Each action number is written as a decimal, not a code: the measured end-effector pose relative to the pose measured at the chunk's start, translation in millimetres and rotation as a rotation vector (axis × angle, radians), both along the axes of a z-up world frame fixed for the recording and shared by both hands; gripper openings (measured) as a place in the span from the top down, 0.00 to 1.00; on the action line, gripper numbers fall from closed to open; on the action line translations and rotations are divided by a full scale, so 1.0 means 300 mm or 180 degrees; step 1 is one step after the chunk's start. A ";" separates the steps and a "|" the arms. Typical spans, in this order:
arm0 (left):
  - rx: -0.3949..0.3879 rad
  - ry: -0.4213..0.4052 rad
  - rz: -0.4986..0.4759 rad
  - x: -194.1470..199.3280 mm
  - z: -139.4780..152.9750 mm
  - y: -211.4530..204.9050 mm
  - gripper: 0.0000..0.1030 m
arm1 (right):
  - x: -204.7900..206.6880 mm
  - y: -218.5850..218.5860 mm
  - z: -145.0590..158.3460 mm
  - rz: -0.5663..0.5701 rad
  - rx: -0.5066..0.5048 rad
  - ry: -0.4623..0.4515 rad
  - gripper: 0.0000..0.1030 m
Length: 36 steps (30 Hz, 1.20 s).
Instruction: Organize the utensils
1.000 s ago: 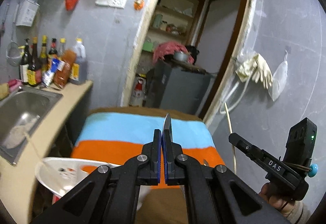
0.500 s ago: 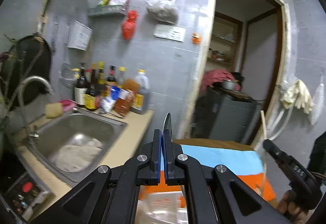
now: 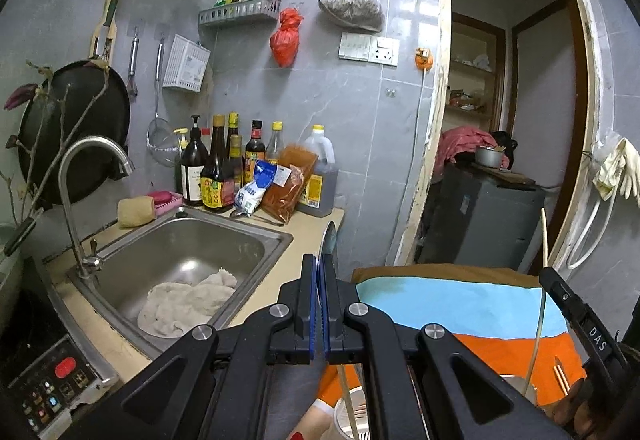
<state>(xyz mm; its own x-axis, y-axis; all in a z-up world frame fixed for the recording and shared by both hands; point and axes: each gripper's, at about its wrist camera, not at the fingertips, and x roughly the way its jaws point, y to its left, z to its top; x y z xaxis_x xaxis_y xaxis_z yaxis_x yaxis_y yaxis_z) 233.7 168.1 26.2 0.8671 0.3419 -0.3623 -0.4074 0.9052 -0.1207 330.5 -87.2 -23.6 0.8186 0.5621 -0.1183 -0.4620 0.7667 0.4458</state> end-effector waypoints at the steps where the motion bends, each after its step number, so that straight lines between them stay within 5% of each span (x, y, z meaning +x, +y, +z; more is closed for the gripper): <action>1: -0.0001 0.0002 -0.0007 0.005 -0.007 -0.001 0.98 | 0.003 0.004 -0.004 -0.0010 -0.0007 0.0006 0.96; 11: 0.0220 0.0084 -0.0193 0.037 -0.054 -0.066 0.98 | 0.005 0.025 -0.046 -0.0066 -0.0183 0.0010 0.96; 36: -0.0014 0.0334 -0.0272 0.025 -0.111 -0.087 0.97 | -0.041 0.043 -0.110 0.0167 -0.0266 0.0032 0.96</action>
<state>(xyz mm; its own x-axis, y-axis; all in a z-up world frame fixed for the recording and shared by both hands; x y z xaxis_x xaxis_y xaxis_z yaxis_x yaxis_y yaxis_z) 241.3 142.1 -7.1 0.8503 0.2667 -0.4538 -0.3395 0.9367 -0.0855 318.2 -74.2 -56.7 0.7868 0.5919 -0.1748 -0.4982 0.7764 0.3861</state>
